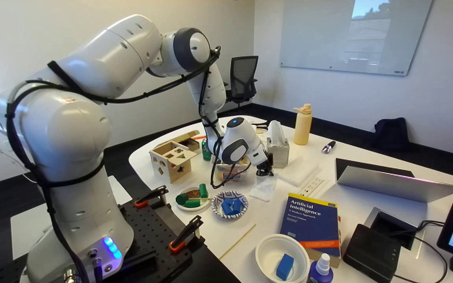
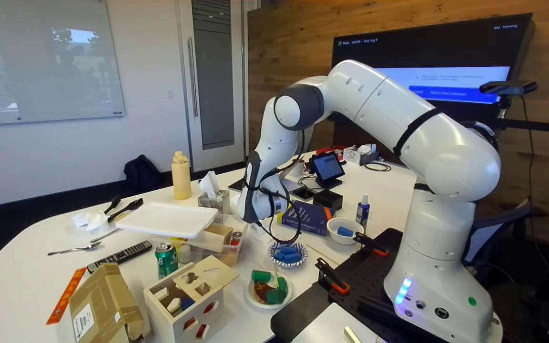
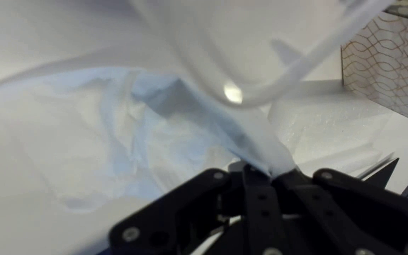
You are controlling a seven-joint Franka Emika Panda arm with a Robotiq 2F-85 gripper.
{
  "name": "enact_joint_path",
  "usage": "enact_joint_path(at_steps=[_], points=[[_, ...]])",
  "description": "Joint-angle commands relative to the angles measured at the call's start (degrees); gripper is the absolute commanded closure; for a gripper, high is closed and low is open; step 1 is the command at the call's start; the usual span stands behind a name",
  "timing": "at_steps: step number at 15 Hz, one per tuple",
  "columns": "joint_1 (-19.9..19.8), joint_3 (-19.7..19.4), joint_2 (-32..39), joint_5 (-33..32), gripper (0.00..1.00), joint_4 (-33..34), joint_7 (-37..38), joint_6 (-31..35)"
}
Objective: Fold the tissue on the table
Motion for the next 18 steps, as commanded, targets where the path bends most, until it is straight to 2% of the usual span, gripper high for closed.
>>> enact_joint_path(at_steps=[1,5,10,14,18], points=[[3.2,-2.5,0.6,0.2,1.00,0.5,5.8,0.0],[8.7,-6.8,-0.3,1.7,1.00,-2.8,10.7,0.0],[18.2,-12.6,0.1,5.8,1.00,-9.5,16.2,0.0],[27.6,-16.9,1.0,10.5,1.00,-15.2,23.4,0.0],[39.2,-21.1,2.3,15.5,1.00,-22.1,31.3,0.0]])
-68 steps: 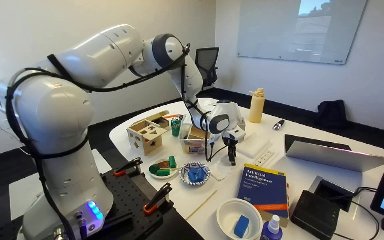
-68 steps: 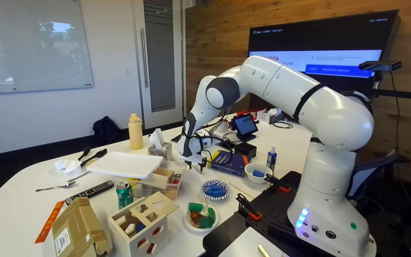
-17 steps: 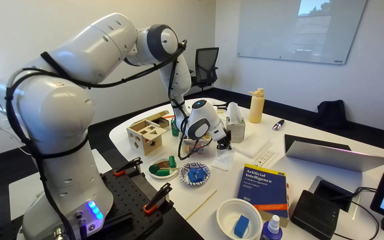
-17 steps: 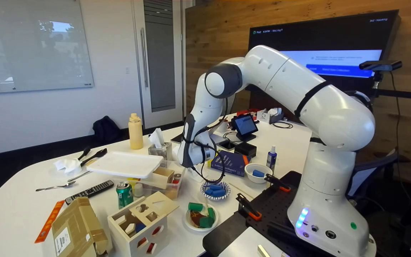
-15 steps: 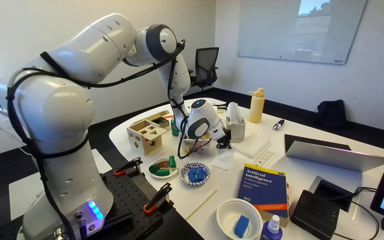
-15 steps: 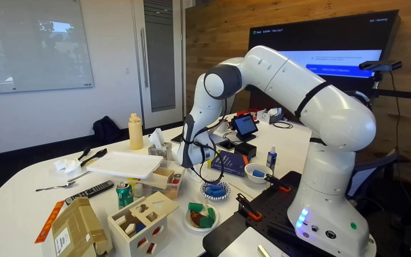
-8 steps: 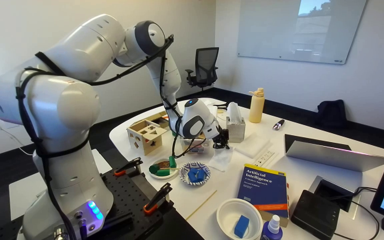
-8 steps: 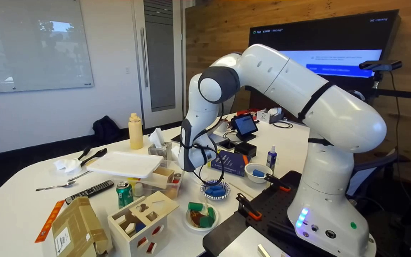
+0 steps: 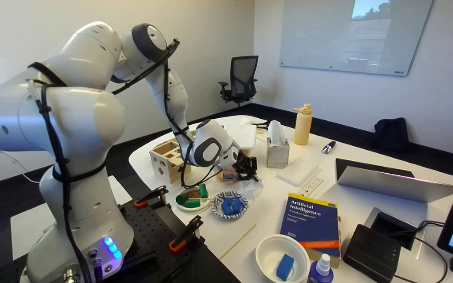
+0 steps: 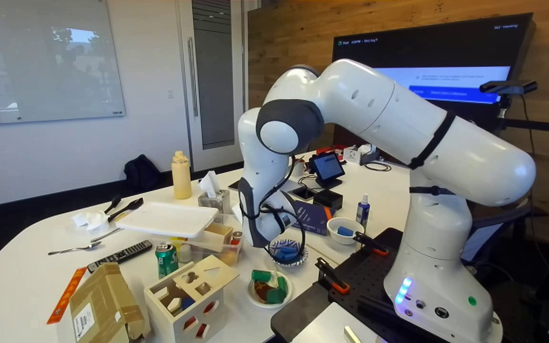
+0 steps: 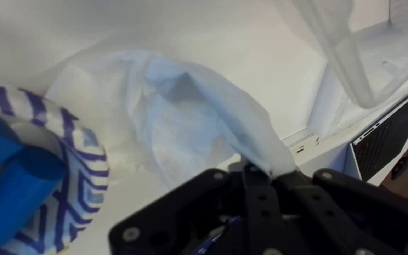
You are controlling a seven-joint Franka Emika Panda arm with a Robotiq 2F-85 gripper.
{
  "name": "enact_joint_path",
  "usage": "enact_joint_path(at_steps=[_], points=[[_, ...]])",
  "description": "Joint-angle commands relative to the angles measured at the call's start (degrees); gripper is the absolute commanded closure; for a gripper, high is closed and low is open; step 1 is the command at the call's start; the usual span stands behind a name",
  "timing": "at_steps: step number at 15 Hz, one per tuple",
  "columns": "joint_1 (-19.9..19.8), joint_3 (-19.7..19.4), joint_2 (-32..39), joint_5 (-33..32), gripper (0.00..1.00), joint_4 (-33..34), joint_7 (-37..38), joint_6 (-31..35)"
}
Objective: Fold the tissue on the table
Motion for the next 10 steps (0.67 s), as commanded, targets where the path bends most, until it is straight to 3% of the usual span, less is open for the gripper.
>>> enact_joint_path(at_steps=[1,7,10], points=[[11.5,-4.1,0.9,4.4,1.00,-7.5,8.3,0.0],[26.3,-3.1,2.7,9.5,1.00,-19.2,20.7,0.0],[30.7,-2.0,4.8,9.9,1.00,-22.0,27.6,-0.1]])
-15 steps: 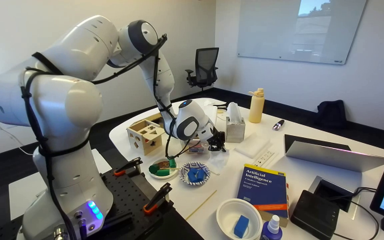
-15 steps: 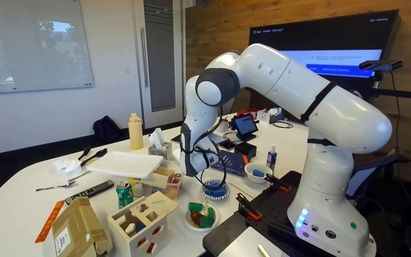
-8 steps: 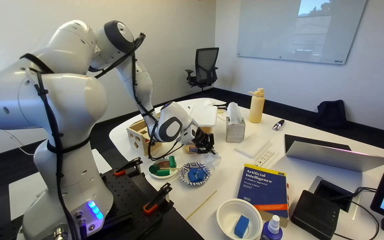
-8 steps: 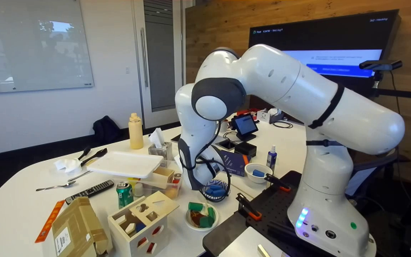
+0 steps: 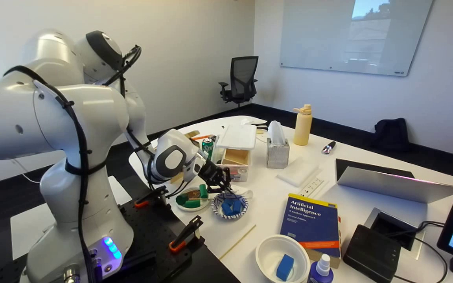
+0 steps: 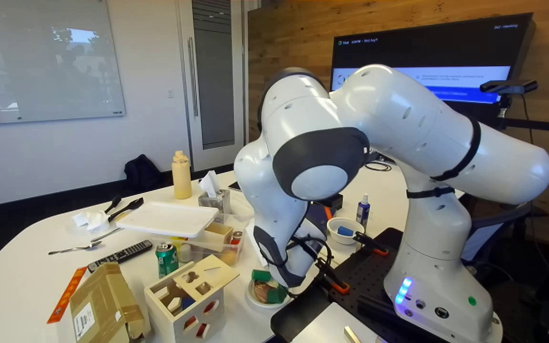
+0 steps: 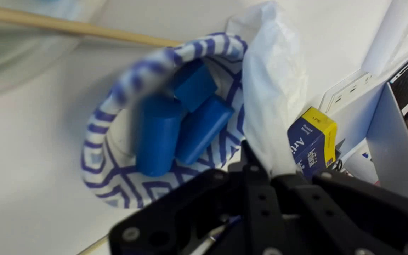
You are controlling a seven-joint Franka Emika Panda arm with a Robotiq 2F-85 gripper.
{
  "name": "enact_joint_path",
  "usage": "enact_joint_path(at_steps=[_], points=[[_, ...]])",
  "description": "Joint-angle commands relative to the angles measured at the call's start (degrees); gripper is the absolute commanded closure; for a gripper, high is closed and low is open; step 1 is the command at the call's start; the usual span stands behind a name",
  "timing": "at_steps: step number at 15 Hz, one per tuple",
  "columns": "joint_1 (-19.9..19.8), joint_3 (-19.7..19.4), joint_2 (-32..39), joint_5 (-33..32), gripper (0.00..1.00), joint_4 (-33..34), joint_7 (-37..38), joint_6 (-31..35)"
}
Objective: Fold the tissue on the table
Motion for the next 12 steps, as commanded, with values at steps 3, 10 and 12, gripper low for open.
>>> enact_joint_path(at_steps=[3,10,12], points=[[7.8,-0.4,4.2,0.9,1.00,-4.1,12.8,-0.2],[8.6,-3.8,5.6,-0.9,1.00,-3.5,18.1,-0.5],[7.5,-5.8,7.6,-2.5,1.00,-2.4,16.9,-0.5]])
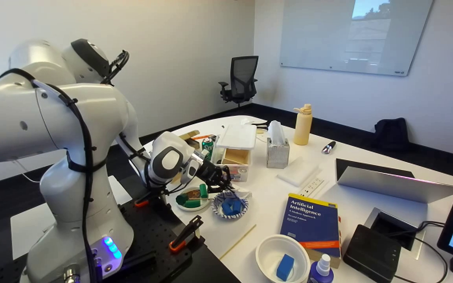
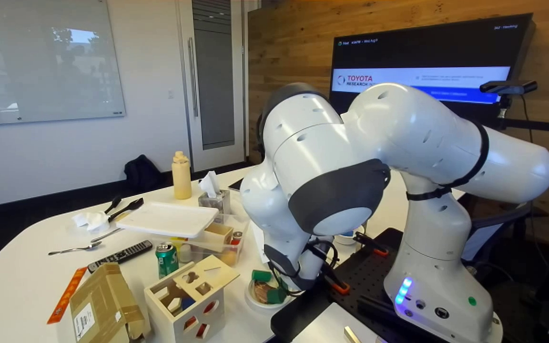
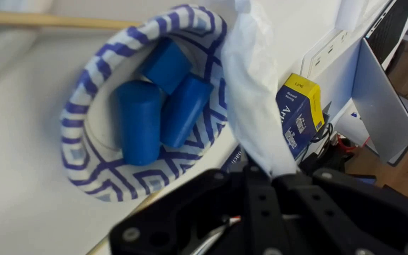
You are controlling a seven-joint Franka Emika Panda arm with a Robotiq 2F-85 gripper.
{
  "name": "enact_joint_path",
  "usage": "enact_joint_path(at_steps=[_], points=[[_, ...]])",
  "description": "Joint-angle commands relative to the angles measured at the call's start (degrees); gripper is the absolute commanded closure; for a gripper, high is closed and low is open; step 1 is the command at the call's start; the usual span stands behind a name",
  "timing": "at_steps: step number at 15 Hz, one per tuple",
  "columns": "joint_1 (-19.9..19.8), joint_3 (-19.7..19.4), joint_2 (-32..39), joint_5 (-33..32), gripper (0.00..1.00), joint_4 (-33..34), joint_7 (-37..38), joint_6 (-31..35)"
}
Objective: Fold the tissue on the table
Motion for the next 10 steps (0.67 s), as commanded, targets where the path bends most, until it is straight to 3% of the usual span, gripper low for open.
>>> enact_joint_path(at_steps=[1,5,10], points=[[-1.4,-3.9,3.7,-3.8,1.00,0.8,1.0,0.9],[-5.2,-8.6,6.9,-10.5,1.00,5.5,0.5,0.5],[-15.9,-10.5,7.3,-22.4,1.00,16.2,0.0,0.4]])
